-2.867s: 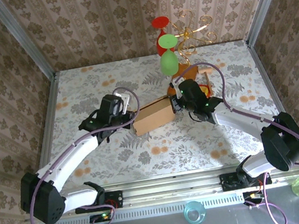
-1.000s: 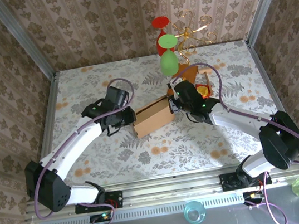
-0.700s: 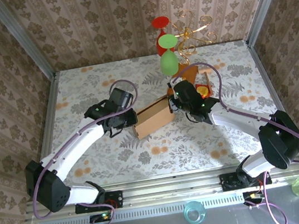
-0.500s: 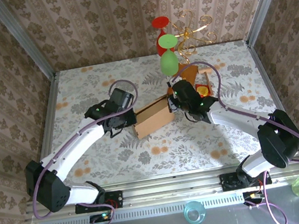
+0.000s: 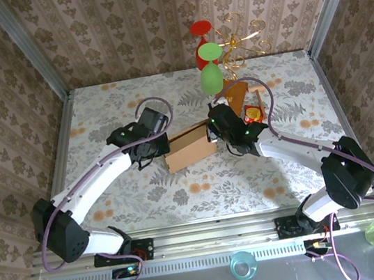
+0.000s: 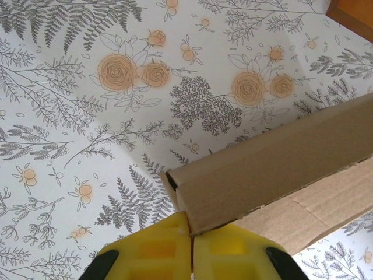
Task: Fold the paper box
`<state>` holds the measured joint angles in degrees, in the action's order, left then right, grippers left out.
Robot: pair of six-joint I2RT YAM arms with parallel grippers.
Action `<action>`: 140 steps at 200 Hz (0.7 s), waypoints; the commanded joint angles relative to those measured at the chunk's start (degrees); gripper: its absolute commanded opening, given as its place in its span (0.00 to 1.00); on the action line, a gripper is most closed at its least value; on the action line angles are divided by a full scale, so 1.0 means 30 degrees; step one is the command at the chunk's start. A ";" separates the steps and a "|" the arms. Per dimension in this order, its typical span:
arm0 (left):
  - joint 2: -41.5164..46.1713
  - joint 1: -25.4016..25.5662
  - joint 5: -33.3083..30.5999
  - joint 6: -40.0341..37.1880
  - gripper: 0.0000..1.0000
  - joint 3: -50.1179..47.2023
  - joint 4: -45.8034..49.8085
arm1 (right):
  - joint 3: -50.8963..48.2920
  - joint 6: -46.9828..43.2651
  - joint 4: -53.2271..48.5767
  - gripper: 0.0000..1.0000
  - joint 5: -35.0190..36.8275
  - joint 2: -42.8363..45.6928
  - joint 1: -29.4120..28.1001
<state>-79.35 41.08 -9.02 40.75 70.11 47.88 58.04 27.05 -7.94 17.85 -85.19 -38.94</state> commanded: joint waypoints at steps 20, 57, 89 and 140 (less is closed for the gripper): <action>-0.0238 -0.0597 0.0545 0.0301 0.07 0.1085 0.0028 | 0.0508 0.1925 -0.2283 0.00 0.1494 -0.1092 -0.1023; -0.0356 -0.1146 0.1265 0.0186 0.08 0.1431 0.0324 | 0.0837 0.2850 -0.2769 0.00 0.2411 -0.1187 -0.1465; -0.0489 -0.1416 0.2106 0.0213 0.10 0.1606 0.0292 | 0.1074 0.3272 -0.2945 0.00 0.3194 -0.1394 -0.1870; -0.0978 -0.1839 0.3030 -0.0224 0.11 0.2185 0.0842 | 0.1193 0.3583 -0.3081 0.00 0.4407 -0.1662 -0.2427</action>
<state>-81.56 35.88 -3.92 40.71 74.37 50.17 61.47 35.20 -12.60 29.67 -88.23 -44.71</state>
